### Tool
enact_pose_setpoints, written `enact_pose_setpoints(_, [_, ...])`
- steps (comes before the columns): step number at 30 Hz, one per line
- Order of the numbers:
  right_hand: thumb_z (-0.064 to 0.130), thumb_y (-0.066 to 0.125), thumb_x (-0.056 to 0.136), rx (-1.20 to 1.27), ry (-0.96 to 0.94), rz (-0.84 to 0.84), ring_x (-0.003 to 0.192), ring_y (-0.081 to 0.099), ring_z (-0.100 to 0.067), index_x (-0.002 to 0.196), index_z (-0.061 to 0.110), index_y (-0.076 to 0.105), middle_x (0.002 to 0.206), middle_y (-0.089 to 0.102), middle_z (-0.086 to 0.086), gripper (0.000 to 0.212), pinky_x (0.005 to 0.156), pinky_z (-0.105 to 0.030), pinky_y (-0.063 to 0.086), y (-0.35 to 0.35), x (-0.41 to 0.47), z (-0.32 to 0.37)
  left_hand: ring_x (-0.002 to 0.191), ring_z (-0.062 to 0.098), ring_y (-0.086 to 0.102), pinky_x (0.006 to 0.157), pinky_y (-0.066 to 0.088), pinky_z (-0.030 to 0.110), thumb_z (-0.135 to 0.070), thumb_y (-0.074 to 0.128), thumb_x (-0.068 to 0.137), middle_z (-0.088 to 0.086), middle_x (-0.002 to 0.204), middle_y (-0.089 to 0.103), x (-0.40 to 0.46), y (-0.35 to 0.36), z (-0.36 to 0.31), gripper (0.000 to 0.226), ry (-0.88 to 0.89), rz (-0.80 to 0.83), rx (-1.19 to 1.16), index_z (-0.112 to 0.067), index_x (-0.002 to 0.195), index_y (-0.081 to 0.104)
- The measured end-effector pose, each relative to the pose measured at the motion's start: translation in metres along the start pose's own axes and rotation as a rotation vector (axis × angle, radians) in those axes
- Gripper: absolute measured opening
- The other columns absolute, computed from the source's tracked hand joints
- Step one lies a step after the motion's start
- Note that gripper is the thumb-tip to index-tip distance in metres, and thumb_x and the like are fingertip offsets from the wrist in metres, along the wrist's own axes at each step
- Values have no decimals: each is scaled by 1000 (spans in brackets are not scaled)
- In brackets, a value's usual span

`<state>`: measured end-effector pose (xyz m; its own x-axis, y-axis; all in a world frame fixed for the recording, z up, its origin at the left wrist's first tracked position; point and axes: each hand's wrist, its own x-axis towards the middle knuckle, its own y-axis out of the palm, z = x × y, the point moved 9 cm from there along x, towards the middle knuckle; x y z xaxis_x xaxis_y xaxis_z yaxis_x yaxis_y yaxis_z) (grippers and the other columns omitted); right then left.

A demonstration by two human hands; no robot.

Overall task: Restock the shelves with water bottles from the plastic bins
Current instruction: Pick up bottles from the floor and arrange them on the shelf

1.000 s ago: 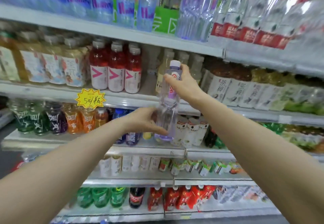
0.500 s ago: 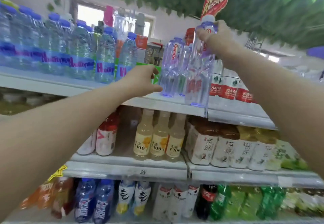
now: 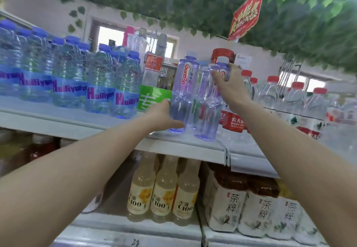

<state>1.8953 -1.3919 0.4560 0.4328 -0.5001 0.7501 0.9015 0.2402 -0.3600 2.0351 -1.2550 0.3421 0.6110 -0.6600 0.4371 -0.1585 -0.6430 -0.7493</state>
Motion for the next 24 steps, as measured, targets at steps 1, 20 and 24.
enact_pose_setpoints(1, [50,56,94,21,-7,7,123,52,-25,150,15,27,126,53,5,71,104,-50,44,2,1,-2,115,27,53,95,47,40,-51,76,75,8,131,52,3,3,0,85,-9,-5,-4,-8,138,37])
enact_pose_setpoints(20, [45,78,77,-159,-18,89,120,53,-31,146,15,25,136,51,-9,92,102,-50,46,8,11,-8,98,17,54,82,45,30,-51,82,67,0,120,58,9,16,13,82,-15,-58,-142,-16,132,46])
enact_pose_setpoints(24, [40,77,81,-125,-20,80,124,50,-29,145,12,25,137,51,-9,87,106,-45,41,7,8,-8,101,17,55,85,45,30,-49,81,70,2,125,58,7,15,10,82,2,-53,-158,-15,135,45])
